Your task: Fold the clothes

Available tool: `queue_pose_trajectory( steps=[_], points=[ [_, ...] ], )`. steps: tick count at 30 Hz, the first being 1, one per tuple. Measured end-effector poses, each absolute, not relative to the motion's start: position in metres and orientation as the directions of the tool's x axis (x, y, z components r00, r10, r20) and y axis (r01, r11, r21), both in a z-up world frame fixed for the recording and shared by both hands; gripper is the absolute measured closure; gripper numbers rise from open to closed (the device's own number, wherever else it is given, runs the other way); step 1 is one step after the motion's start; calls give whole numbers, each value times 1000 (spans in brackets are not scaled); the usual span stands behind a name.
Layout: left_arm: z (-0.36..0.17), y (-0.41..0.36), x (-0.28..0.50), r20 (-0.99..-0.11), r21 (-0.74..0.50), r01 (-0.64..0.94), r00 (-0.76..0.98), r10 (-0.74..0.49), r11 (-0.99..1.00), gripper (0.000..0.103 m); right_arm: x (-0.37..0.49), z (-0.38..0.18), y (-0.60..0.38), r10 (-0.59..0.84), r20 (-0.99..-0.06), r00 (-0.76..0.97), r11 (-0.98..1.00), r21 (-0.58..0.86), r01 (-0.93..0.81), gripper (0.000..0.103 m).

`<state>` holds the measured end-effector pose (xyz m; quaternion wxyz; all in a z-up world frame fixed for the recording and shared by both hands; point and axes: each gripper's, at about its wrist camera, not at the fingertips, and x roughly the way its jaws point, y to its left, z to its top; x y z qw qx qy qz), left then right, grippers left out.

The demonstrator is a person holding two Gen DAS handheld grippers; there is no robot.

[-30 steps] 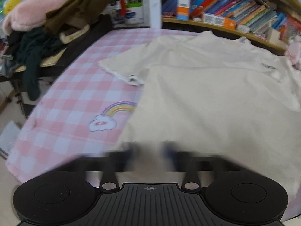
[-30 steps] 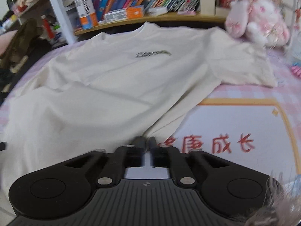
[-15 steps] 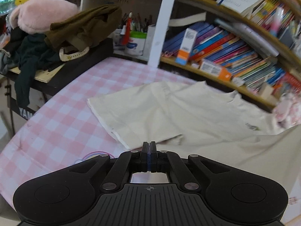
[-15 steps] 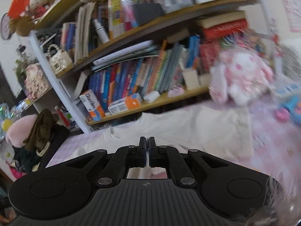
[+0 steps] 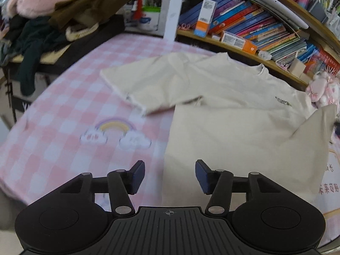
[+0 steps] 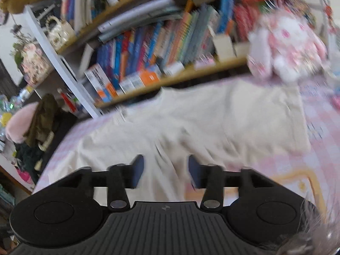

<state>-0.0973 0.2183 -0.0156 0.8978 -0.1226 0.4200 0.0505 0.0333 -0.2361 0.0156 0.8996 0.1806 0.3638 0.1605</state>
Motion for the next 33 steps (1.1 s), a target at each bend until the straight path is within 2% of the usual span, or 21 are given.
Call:
queue_pose_trajectory(
  steps=[4, 6, 12, 14, 15, 16, 17, 19, 21, 25, 29, 31, 33],
  points=[
    [-25, 213, -102, -778, -194, -192, 627, -32, 962, 50, 20, -10, -242, 425, -630, 650, 868, 487, -94, 58],
    [-29, 208, -99, -786, -198, -180, 617, -46, 964, 50, 13, -23, -245, 428, -646, 632, 859, 508, -62, 61],
    [-38, 192, -95, -806, -117, -152, 592, -4, 981, 55, 7, -44, -237, 463, -649, 603, 831, 555, -41, 67],
    [-38, 189, -96, -805, -99, -139, 593, 3, 985, 60, 10, -46, -228, 484, -652, 584, 829, 556, -67, 87],
    [-38, 188, -97, -805, -90, -132, 593, 6, 987, 69, 11, -45, -224, 493, -655, 572, 829, 553, -81, 101],
    [-38, 186, -97, -805, -81, -125, 593, 9, 989, 93, 8, -43, -220, 492, -660, 567, 836, 540, -96, 101],
    [-38, 185, -98, -805, -72, -119, 594, 13, 990, 100, 5, -40, -217, 487, -664, 568, 843, 527, -107, 101],
    [-32, 191, -101, -794, -116, -142, 608, -6, 983, 102, -10, -24, -220, 454, -649, 611, 854, 512, -91, 102],
    [-18, 196, -107, -762, -180, -152, 646, -40, 972, 102, -27, -4, -231, 473, -582, 661, 819, 568, -86, 102],
    [22, 205, -111, -642, -331, -88, 751, -156, 940, 102, -53, 34, -240, 515, -471, 716, 776, 611, -156, 102],
    [42, 199, -100, -601, -318, -3, 774, -199, 948, 102, -57, 60, -221, 554, -391, 735, 742, 632, -223, 102],
    [36, 195, -93, -625, -276, 12, 757, -189, 961, 101, -51, 68, -196, 557, -397, 730, 766, 585, -267, 102],
    [22, 196, -90, -671, -256, -22, 723, -161, 966, 101, -41, 59, -166, 567, -473, 674, 800, 512, -314, 98]
  ],
)
